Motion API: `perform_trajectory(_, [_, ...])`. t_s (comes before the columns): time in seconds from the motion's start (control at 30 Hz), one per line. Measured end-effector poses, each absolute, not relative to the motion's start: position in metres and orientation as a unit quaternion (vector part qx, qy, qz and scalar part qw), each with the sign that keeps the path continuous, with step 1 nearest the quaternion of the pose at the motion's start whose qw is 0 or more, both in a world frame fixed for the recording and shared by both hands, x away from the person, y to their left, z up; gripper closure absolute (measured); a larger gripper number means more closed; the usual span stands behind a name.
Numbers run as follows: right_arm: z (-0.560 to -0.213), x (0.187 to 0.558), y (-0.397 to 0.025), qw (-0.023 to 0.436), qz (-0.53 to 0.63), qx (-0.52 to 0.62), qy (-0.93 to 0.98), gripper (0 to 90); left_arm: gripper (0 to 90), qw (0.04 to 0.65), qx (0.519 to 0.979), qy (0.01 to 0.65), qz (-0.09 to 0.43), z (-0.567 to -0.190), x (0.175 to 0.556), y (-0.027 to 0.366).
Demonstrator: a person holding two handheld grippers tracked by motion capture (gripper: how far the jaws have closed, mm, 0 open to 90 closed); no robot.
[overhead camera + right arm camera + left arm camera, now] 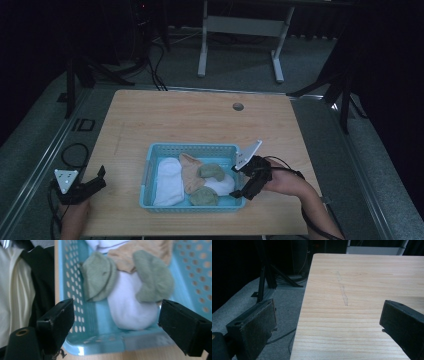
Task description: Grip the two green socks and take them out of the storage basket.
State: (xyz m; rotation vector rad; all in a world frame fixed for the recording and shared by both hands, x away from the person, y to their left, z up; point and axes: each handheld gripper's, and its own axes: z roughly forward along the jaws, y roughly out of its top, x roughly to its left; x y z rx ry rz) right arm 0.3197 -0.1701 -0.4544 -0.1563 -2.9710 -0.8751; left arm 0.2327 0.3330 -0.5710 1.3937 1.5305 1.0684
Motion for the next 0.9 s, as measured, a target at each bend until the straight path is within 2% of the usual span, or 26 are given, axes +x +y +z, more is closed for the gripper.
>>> perform_trajectory(0.57, [-0.471, 0.322, -0.130, 0.043, -0.253, -0.029, -0.966, 14.7, 0.4, 0.396, 0.551, 0.602, 0.421, -0.571, 0.233, 0.333])
perform_trajectory(0.9, [-0.481, 0.323, -0.108, 0.048, -0.229, -0.007, -0.972, 26.3, 0.4, 0.396, 0.551, 0.602, 0.421, -0.571, 0.233, 0.333])
